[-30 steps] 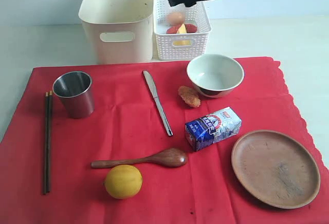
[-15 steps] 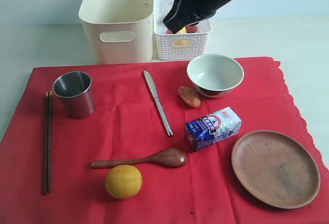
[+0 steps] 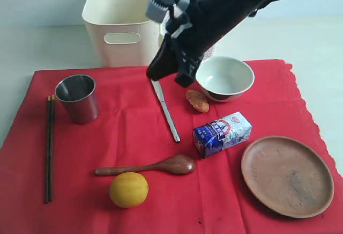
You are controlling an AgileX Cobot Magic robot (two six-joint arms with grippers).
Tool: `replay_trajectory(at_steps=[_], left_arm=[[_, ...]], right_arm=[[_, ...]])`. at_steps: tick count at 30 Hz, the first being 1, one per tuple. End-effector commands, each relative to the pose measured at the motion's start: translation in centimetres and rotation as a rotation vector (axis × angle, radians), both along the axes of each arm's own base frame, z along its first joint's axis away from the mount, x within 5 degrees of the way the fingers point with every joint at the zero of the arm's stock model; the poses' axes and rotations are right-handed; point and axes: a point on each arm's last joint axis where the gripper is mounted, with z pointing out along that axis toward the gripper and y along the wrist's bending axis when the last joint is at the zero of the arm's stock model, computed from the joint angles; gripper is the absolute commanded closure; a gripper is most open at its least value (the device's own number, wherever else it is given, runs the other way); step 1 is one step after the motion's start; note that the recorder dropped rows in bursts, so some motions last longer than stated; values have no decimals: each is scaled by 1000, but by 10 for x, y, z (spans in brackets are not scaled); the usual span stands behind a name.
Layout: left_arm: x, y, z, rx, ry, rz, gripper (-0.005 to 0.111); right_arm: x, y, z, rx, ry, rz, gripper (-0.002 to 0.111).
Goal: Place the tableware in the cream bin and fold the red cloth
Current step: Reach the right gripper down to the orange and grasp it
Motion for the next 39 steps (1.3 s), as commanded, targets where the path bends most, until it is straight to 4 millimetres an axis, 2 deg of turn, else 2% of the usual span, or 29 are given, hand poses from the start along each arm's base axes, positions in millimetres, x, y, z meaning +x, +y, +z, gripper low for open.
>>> replay_trajectory(at_steps=[1, 3, 5, 8, 12, 16, 20, 27, 34, 39], left_arm=[[0, -1, 0, -7, -5, -8, 106], [0, -1, 0, -7, -5, -8, 106], [0, -1, 0, -7, -5, -8, 106], [0, -1, 0, -7, -5, -8, 106], [0, -1, 0, -7, -5, -8, 106], [0, -1, 0, -7, -5, -8, 106], [0, -1, 0, -7, -5, -8, 106], [0, -1, 0, -7, -5, -8, 106], [0, -1, 0, -7, -5, -8, 106], [0, -1, 0, -7, -5, -8, 106]], right_arm=[[-17, 24, -25, -66, -24, 106, 108], [-26, 32, -32, -109, -52, 158, 106], [-35, 39, -37, -159, -52, 157, 99], [-47, 49, -37, -185, -9, 122, 81], [-66, 55, -38, -222, 28, 211, 53], [-83, 57, -41, -308, 22, 313, 38], [-95, 61, -45, -409, 4, 289, 36], [-113, 71, -49, -429, 17, 332, 36], [-103, 80, -77, -447, 0, 210, 36], [-103, 81, -88, -459, 32, 200, 36]])
